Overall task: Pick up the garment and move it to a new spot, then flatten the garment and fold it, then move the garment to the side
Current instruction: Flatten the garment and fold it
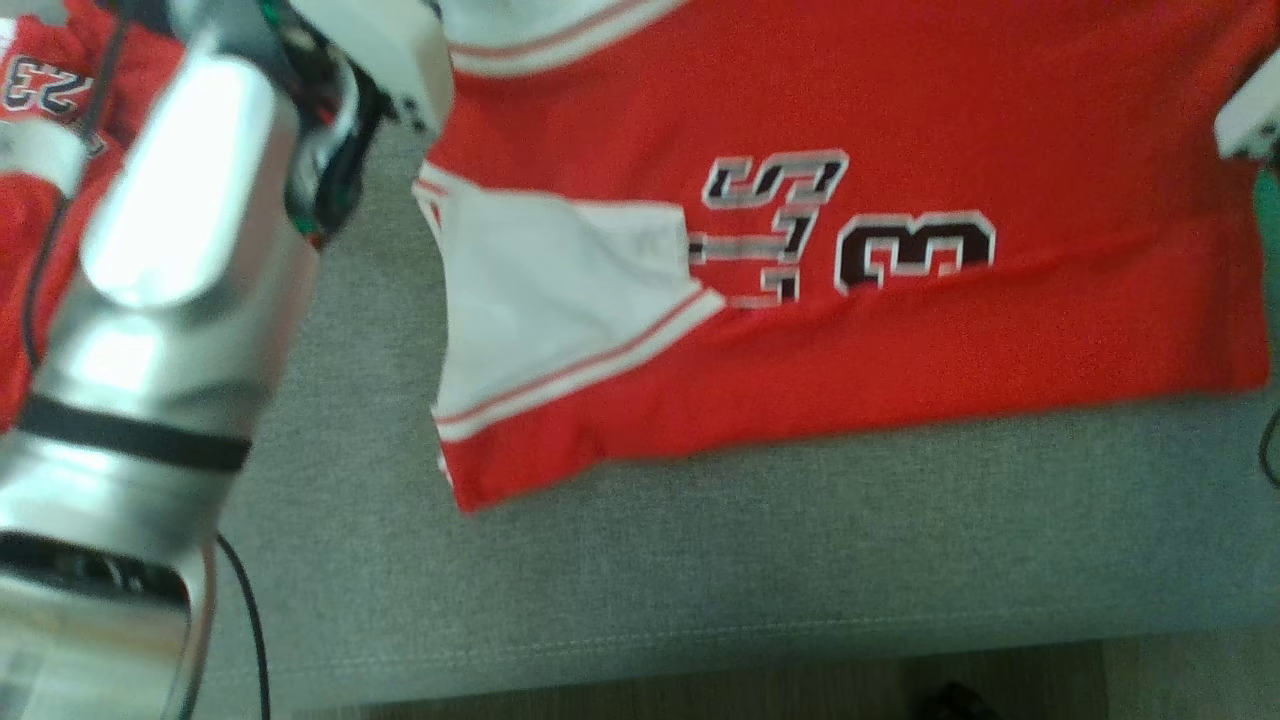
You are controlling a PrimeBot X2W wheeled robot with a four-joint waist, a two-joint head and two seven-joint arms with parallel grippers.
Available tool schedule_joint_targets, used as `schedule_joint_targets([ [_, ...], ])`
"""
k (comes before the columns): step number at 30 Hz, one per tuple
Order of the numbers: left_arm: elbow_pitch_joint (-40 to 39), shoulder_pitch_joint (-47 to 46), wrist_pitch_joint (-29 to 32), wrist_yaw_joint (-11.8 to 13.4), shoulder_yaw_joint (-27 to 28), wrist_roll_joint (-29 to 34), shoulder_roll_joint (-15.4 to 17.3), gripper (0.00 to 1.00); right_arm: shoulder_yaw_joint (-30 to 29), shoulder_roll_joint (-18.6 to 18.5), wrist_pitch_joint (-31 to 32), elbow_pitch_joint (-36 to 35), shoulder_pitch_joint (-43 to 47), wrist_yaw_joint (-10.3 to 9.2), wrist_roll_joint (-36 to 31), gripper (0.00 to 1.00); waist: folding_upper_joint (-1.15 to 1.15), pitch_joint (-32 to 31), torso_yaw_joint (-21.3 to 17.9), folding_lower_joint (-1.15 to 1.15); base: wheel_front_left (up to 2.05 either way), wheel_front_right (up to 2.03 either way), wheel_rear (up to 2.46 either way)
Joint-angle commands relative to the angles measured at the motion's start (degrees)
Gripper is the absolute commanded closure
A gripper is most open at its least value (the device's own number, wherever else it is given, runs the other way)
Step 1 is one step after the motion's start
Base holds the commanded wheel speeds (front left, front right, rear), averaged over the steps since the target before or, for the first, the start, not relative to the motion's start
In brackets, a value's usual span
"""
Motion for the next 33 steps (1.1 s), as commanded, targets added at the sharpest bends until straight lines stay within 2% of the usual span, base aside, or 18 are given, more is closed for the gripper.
schedule_joint_targets([
  [1, -0.5, -3.9, -0.9, -0.2, 2.3, 0.5, 2.7, 1.0, 0.4, -1.0, -1.2, -1.2, -2.0, 0.22, 0.3, 1.0, 0.0, 0.7, -0.3, -0.01, 0.0, 0.0, 0.0],
  [9, 7.0, -7.0, -5.5, -1.8, 1.3, 0.8, 1.6, 1.0, 2.8, -0.7, -5.9, 0.7, -2.8, 0.22, 1.8, 1.0, 0.0, 0.9, 0.3, -0.01, 0.0, 0.0, 0.0],
  [12, 8.1, -5.7, -6.8, -2.5, -1.4, 3.2, 2.5, 1.0, 4.5, -1.1, -7.1, 1.0, -0.9, 0.22, 3.0, 1.0, 0.0, -0.1, 0.5, -0.01, 0.0, 0.0, 0.0],
  [18, 7.4, -1.5, -7.6, -3.4, -2.7, 3.0, 3.8, 1.0, 6.5, -2.3, -7.8, 0.8, 2.5, 0.22, 5.6, 1.0, 0.0, -2.7, 0.6, -0.01, 0.0, 0.0, 0.0],
  [25, 0.0, 6.2, -6.6, -3.1, -4.0, 2.5, 6.5, 1.0, 8.6, -4.7, -6.2, -0.2, 7.3, 0.22, 9.5, 1.0, 0.0, -6.8, 1.5, -0.01, 0.0, 0.0, 0.0],
  [33, -14.9, 17.7, -0.1, -1.5, -6.3, 1.3, 10.7, 1.0, 11.6, -7.7, -0.4, -3.0, 15.1, 0.22, 15.0, 1.0, 0.0, -11.4, 3.0, -0.01, 0.0, 0.0, 0.0],
])
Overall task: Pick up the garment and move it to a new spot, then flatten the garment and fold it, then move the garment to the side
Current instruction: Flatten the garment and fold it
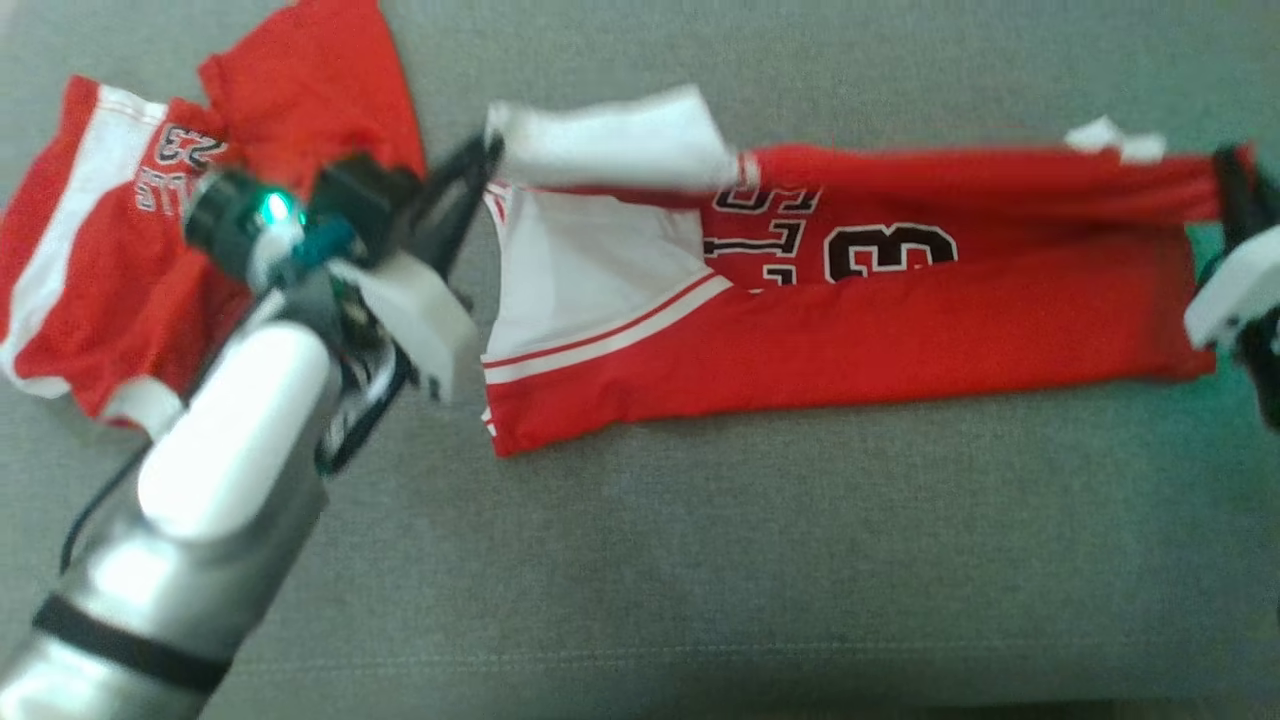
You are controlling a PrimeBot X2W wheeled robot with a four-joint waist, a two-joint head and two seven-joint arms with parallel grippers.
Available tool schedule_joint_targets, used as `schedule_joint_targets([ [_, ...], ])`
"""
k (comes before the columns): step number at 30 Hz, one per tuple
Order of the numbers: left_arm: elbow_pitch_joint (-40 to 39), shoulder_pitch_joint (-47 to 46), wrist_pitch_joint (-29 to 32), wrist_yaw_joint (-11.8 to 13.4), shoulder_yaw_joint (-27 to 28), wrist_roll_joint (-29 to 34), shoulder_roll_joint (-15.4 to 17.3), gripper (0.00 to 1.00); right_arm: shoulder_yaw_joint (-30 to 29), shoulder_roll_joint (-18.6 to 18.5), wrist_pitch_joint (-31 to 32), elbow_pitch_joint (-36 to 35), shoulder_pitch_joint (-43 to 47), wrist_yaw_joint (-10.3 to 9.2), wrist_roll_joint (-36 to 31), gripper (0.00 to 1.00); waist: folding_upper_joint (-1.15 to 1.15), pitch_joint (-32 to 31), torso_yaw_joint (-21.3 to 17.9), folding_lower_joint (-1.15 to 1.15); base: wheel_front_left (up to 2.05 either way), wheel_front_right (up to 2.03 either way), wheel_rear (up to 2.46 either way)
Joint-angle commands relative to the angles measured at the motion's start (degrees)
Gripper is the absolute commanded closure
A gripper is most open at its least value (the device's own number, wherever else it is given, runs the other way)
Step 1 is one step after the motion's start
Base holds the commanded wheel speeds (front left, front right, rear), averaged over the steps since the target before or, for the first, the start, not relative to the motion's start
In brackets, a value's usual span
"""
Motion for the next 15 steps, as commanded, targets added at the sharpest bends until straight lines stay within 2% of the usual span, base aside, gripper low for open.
schedule_joint_targets([
  [1, -3.2, -0.6, 0.8, 0.6, 1.8, -0.6, 3.0, 1.0, 1.1, -2.1, 0.6, -2.3, 1.3, 0.22, 1.0, 1.0, 0.0, -1.0, 0.5, 0.01, 0.0, 0.0, 0.0],
  [8, -11.2, 6.5, 5.9, 1.6, -0.6, -1.0, 6.0, 1.0, 3.5, -4.7, 5.0, -6.0, 5.6, 0.22, 4.1, 1.0, 0.0, -3.3, 0.6, 0.01, 0.0, 0.0, 0.0],
  [15, -13.9, 10.9, 9.3, 2.4, -2.2, -1.8, 7.8, 1.0, 6.3, -7.2, 9.8, -10.1, 9.0, 0.22, 7.4, 1.0, 0.0, -4.2, 0.2, 0.01, 0.0, 0.0, 0.0],
])
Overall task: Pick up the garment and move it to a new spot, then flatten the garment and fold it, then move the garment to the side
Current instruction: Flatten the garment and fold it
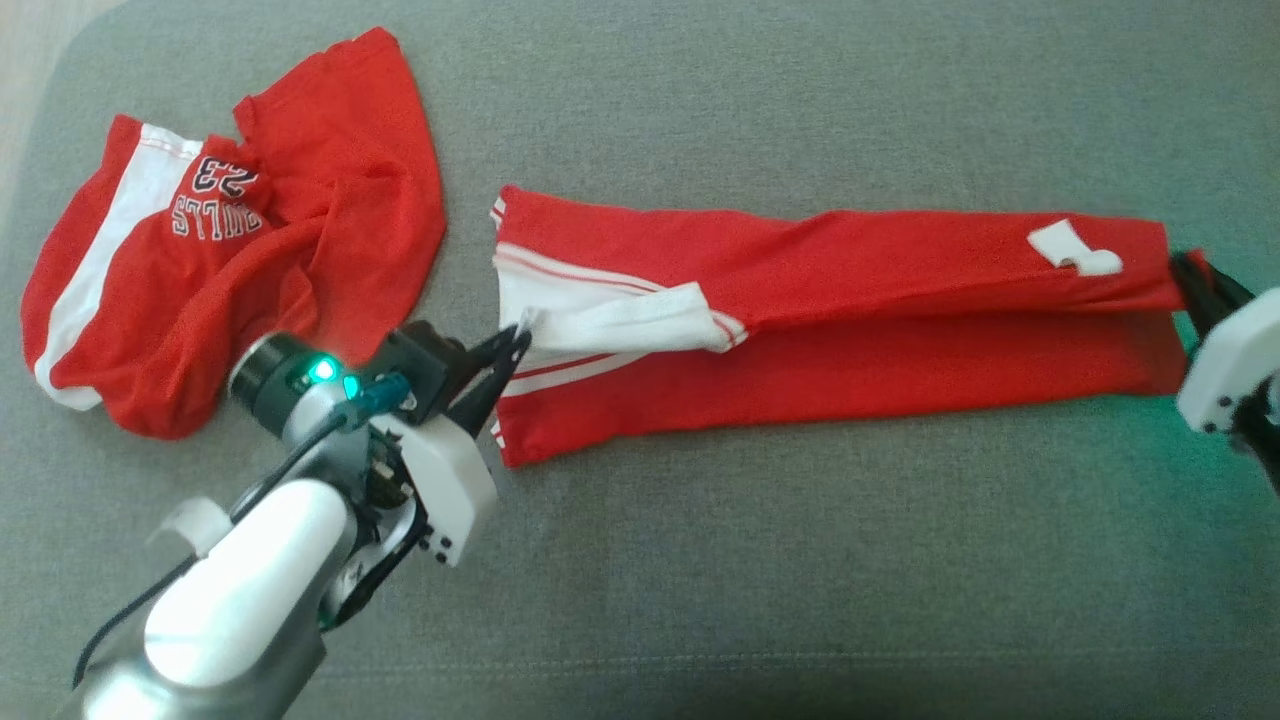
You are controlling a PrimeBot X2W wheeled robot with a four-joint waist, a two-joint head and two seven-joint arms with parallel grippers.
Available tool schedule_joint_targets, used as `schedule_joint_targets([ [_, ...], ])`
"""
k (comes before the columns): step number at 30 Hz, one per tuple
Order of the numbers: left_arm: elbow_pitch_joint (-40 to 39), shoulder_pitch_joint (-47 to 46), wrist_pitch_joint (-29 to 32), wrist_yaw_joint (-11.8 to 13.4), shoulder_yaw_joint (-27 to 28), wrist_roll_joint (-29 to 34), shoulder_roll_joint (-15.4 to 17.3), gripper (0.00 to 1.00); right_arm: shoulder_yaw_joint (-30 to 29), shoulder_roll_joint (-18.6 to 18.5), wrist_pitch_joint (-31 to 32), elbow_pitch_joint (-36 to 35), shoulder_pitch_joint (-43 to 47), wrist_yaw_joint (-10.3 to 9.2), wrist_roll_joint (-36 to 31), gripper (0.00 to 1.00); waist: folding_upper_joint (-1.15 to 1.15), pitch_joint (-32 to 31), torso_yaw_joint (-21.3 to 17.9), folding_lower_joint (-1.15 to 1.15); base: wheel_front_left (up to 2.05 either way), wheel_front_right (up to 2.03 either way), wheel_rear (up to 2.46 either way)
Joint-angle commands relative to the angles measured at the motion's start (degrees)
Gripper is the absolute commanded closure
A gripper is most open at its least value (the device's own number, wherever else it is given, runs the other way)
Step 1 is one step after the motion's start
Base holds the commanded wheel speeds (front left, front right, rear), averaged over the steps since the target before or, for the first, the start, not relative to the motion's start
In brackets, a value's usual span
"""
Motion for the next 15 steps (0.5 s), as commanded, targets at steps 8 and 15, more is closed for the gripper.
schedule_joint_targets([
  [8, -1.8, -0.8, 2.1, 0.1, 1.1, -0.6, 2.8, 1.0, 1.3, -3.5, 3.3, -2.4, 2.4, 0.22, 1.4, 1.0, 0.0, -0.1, -0.3, 0.01, 0.0, 0.0, 0.0],
  [15, -1.1, 0.1, 2.8, -0.1, -0.1, -0.9, 2.7, 1.0, 1.5, -3.9, 6.3, -2.0, 3.5, 0.22, 2.2, 0.18, 0.0, -0.6, -0.4, 0.01, 0.0, 0.0, 0.0],
])
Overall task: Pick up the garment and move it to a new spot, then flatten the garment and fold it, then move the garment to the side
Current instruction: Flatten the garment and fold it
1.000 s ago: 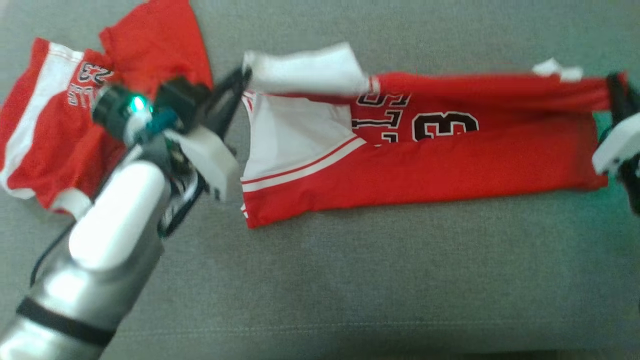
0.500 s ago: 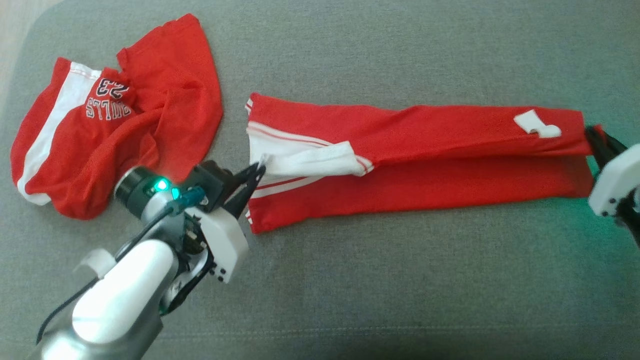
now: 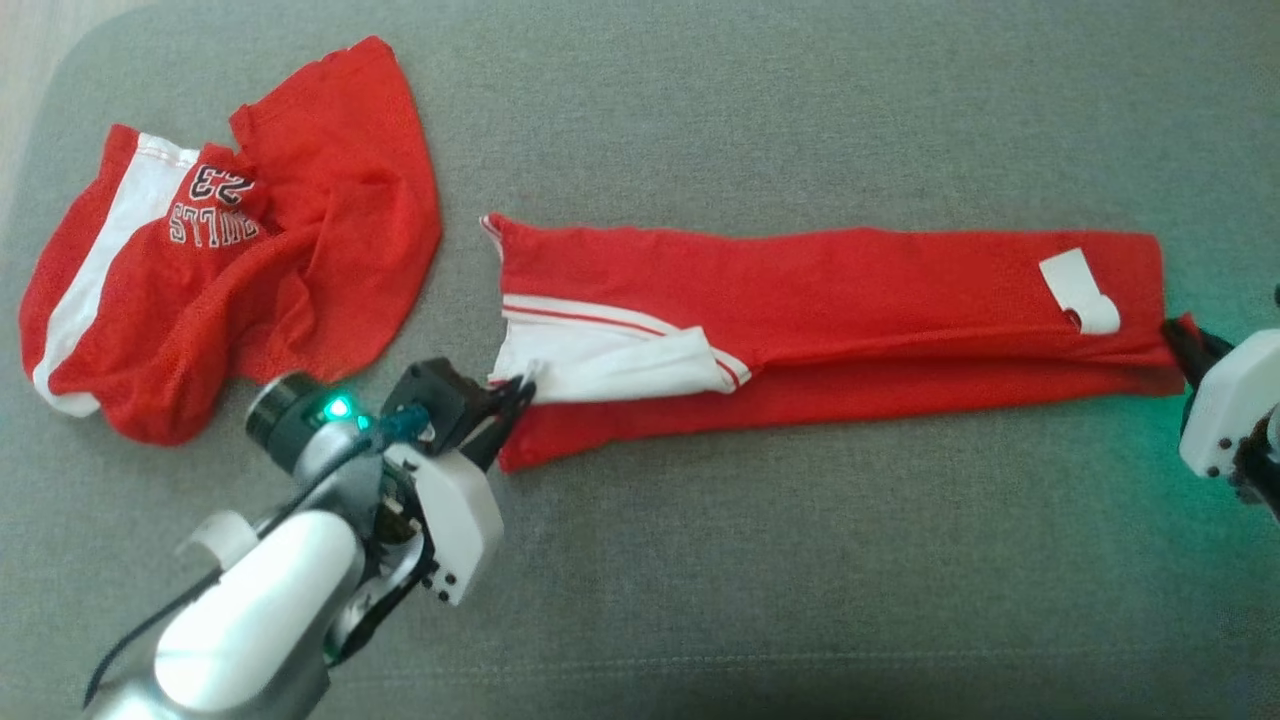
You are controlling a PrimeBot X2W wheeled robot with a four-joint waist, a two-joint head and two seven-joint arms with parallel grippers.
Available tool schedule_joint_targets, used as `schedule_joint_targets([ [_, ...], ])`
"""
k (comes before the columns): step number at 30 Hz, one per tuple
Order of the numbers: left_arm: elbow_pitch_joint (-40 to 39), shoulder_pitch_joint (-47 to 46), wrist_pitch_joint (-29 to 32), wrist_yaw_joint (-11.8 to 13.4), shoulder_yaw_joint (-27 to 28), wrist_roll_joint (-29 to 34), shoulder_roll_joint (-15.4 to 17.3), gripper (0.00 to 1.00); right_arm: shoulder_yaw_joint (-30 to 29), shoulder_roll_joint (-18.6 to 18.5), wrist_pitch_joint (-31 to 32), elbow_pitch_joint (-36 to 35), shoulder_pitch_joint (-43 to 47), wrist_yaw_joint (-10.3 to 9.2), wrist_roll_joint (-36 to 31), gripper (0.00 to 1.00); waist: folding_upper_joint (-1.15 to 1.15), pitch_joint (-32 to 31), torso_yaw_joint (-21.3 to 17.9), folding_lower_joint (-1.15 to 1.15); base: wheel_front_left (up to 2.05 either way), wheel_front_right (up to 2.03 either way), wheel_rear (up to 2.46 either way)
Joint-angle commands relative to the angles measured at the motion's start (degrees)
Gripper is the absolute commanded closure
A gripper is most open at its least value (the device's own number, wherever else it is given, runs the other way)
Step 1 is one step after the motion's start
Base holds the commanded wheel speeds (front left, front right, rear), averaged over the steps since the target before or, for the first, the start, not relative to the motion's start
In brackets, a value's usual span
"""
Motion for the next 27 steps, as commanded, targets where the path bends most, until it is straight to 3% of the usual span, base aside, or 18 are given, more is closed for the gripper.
schedule_joint_targets([
  [1, -1.2, -1.1, 0.3, 0.0, 1.9, -0.1, 1.9, 0.83, 0.2, -2.2, 0.4, -1.4, 0.5, 0.22, 0.3, 0.0, 0.0, -0.1, -0.1, 0.0, 0.0, 0.0, 0.0],
  [2, -1.1, -1.0, 0.4, 0.1, 1.8, -0.2, 1.9, 0.51, 0.0, -2.2, 0.6, -1.6, 0.5, 0.22, 0.3, 0.0, 0.0, -0.2, -0.1, 0.0, 0.0, 0.0, 0.0],
  [3, -1.0, -0.9, 0.4, 0.3, 1.8, -0.2, 1.9, 0.0, -0.2, -2.3, 0.6, -1.8, 0.6, 0.22, 0.3, 0.0, 0.0, -0.3, -0.1, 0.0, 0.0, 0.0, 0.0],
  [12, 0.6, -1.0, -4.0, 4.5, 4.6, -0.4, 0.7, 0.0, -3.1, -2.3, -4.2, -5.4, 0.6, 0.22, -1.4, 0.0, 0.0, -2.1, -0.4, 0.0, 0.0, 0.0, 0.0],
  [22, 1.4, 2.1, -18.8, 11.8, 14.8, -7.6, -5.7, 0.0, -6.0, 3.6, -18.7, -13.0, 3.5, 0.22, -3.3, 0.0, 0.0, -4.7, -0.5, 0.0, 0.0, 0.0, 0.0],
  [24, 2.0, 3.8, -21.6, 13.9, 18.0, -9.0, -7.5, 0.0, -7.3, 5.3, -23.7, -14.9, 5.2, 0.22, -6.8, 0.0, 0.0, -5.3, -0.4, 0.0, 0.0, 0.0, 0.0],
  [27, 1.3, 5.9, -22.9, 14.2, 21.1, -9.7, -9.6, 0.0, -9.5, 7.8, -28.4, -16.3, 7.2, 0.22, -11.8, 0.0, 0.0, -5.8, -0.3, 0.0, 0.0, 0.0, 0.0],
])
